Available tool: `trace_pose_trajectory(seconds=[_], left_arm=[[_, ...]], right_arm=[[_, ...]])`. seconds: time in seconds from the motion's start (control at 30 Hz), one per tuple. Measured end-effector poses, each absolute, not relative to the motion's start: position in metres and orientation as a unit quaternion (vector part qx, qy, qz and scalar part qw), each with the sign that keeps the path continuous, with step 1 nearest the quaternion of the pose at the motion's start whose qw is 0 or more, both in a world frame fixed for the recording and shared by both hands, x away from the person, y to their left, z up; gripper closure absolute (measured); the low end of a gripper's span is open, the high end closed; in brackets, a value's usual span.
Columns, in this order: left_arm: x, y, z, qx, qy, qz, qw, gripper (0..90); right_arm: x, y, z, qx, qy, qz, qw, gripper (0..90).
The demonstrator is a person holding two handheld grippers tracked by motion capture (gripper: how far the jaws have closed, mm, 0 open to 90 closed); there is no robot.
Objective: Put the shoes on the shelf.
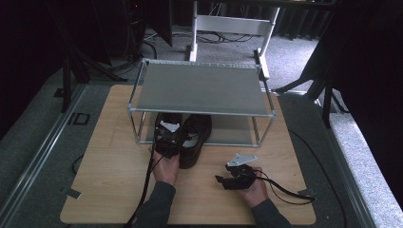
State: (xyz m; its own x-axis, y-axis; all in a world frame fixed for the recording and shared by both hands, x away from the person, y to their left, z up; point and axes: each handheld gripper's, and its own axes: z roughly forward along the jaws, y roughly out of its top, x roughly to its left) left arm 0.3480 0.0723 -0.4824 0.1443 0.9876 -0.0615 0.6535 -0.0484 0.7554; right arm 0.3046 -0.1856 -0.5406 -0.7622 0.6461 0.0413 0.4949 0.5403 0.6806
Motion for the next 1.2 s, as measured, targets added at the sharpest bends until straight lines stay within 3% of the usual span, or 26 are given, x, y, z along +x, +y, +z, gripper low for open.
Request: trace_pose_trajectory(seconds=[1.2], left_arm=[[0.383,0.053,-0.502,0.622,0.601,0.337,0.373,80.9]], right_arm=[[0.304,-0.186,-0.542,0.323,0.874,0.343,0.115,38.0]])
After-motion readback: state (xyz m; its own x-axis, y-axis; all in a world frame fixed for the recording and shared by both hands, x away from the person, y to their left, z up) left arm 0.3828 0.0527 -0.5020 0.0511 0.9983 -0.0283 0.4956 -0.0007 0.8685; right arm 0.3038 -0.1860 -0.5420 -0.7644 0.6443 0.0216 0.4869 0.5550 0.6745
